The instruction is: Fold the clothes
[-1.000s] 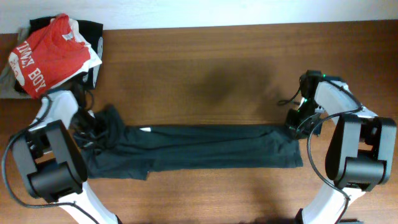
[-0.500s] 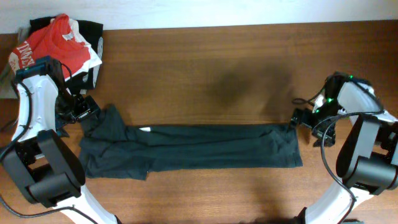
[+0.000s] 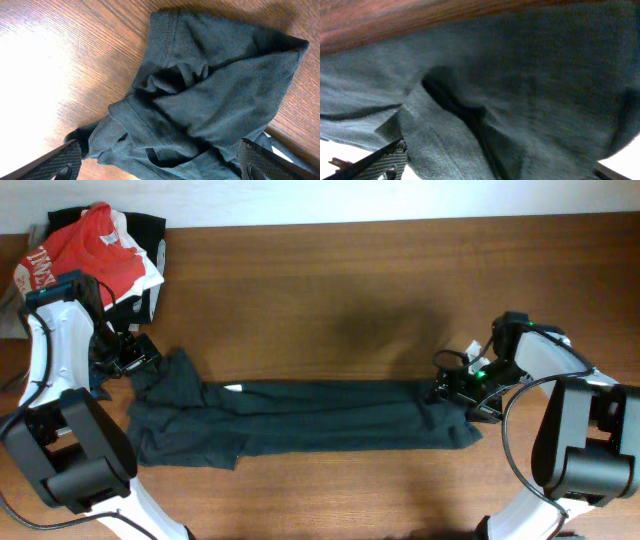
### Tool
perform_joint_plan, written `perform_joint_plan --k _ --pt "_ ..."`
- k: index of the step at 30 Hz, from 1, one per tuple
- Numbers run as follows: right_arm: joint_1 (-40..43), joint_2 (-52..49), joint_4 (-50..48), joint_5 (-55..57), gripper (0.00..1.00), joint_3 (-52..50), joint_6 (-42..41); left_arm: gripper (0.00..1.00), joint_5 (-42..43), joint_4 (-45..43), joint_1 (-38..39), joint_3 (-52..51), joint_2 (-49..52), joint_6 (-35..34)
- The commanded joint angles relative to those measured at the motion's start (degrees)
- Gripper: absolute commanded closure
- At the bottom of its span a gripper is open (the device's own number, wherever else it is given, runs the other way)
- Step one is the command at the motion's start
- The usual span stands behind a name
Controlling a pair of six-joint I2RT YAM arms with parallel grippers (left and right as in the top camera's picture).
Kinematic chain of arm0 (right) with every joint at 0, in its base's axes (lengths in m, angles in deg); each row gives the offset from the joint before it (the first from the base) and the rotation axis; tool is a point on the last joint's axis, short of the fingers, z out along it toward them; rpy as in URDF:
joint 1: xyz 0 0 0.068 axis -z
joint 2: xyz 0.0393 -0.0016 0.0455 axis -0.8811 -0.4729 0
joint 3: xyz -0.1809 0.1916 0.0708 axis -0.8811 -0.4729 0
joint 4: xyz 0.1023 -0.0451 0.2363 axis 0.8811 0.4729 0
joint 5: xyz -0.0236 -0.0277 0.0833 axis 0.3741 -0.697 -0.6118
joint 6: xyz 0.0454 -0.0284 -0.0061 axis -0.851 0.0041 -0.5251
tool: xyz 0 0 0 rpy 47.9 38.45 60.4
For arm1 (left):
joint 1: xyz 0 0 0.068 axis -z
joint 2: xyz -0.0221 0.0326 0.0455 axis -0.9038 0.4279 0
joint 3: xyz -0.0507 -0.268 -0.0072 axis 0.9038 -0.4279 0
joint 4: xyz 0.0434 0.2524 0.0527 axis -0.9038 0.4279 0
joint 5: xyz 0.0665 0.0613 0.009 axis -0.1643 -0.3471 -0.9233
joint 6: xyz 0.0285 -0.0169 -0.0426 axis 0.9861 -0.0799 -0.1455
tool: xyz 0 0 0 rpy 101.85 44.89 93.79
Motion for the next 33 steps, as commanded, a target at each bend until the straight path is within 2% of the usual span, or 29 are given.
perform_joint_plan --k 1,3,4,5,6,7,9,10,16,20,24,28,33 --pt "-2.60 -4.57 -3.61 -1.97 0.05 -3.04 4.28 0.01 -0.63 -0.09 -0.04 -0.33 -1.25 0.02" --pt "-2.80 -4.59 -3.63 -1.73 0.07 -3.04 4.26 0.01 -0.61 -0.02 -0.04 -0.33 -1.25 0.02" --pt "-2.80 -4.57 -3.87 -1.46 0.19 -3.04 4.07 0.01 -0.63 0.09 -0.04 -0.33 -1.25 0.02" --pt "-2.75 -4.57 -4.07 -1.33 0.35 -3.02 4.07 0.01 -0.61 0.09 -0.04 -0.35 -1.25 0.02" --pt "-2.64 -4.57 -4.24 -1.20 0.43 -3.02 4.07 0.01 -0.61 0.09 -0.04 -0.37 -1.25 0.02" --pt "-2.64 -4.57 -4.31 -0.72 0.56 -2.95 4.02 0.01 -0.61 0.09 -0.04 -0.44 -1.25 0.02" --pt "-2.62 -4.55 -4.24 3.61 0.93 -2.58 1.36 0.01 -0.63 0.07 -0.04 -0.44 -1.25 0.02" --pt "-2.64 -4.55 -4.00 6.32 0.96 -1.88 -0.33 0.01 -0.61 0.07 -0.04 -0.44 -1.25 0.02" --pt "-1.84 -1.03 6.43 19.41 0.96 11.63 -9.14 0.01 -0.63 0.07 -0.04 -0.44 -1.25 0.02" --pt "-4.68 4.55 13.27 19.43 0.96 19.78 -10.16 0.01 -0.61 0.00 -0.04 -0.44 -1.25 0.00" --pt "-12.31 5.05 13.00 15.21 0.96 19.74 -10.16 0.01 -0.61 0.04 -0.04 -0.44 -1.25 0.00" --pt "-23.17 2.86 8.81 13.40 0.95 19.47 -11.50 0.01 -0.61 0.09 -0.04 -0.61 -1.25 0.02" --pt "-30.23 0.61 8.48 12.55 0.96 19.21 -14.14 0.01 -0.61 -1.16 -0.04 -3.50 -1.25 0.02"
